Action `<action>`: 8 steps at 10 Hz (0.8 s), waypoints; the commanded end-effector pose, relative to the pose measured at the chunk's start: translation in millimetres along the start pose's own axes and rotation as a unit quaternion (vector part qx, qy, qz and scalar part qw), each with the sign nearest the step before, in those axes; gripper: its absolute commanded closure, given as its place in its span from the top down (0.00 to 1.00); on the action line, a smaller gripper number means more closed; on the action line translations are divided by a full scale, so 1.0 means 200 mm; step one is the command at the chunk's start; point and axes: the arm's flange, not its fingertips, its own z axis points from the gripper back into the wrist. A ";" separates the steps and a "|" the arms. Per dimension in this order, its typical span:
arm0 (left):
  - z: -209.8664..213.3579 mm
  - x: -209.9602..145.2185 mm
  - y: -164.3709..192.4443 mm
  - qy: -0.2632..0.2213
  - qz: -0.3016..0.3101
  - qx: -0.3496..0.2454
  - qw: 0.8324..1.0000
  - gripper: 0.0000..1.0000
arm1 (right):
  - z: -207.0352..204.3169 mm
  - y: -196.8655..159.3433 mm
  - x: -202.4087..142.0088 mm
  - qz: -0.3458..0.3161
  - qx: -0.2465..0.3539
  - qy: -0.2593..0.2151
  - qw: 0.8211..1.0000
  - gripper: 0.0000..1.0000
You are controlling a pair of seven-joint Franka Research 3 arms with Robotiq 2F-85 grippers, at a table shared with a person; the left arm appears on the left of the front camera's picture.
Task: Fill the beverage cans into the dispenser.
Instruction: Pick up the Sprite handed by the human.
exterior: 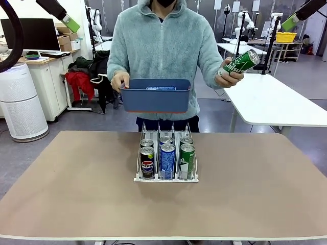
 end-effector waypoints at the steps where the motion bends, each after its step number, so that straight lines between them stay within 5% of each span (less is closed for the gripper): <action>1: 0.00 0.00 0.00 0.000 0.001 0.000 1.000 1.00 | 0.00 0.01 0.00 0.001 0.002 0.000 1.000 1.00; 8: 0.00 0.00 0.00 0.000 0.001 0.000 1.000 1.00 | 0.00 0.00 0.00 0.000 0.000 0.000 1.000 1.00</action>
